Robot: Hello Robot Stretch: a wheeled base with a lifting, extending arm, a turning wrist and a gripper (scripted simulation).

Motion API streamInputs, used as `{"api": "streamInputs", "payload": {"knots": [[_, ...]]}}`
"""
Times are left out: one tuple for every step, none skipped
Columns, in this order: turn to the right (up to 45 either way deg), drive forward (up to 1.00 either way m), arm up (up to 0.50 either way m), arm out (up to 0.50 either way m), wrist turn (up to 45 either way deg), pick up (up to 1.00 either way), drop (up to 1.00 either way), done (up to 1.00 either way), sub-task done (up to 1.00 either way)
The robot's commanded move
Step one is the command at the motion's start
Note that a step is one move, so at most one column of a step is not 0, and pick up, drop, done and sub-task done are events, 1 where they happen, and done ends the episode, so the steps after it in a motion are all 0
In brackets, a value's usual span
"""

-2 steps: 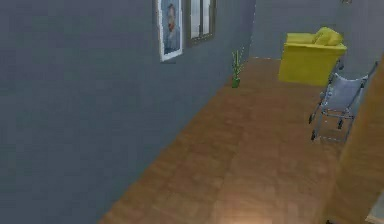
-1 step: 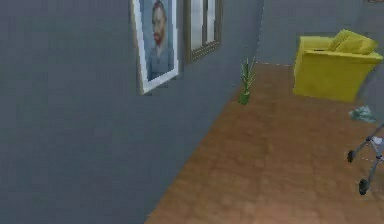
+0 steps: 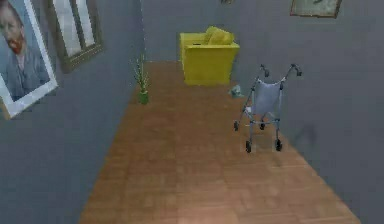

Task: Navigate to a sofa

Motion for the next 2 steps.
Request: {"api": "streamInputs", "payload": {"knots": [[0.0, 1.0, 0.0, 0.0, 0.0, 0.0, 0.0, 0.0, 0.0], [0.0, 1.0, 0.0, 0.0, 0.0, 0.0, 0.0, 0.0, 0.0]]}}
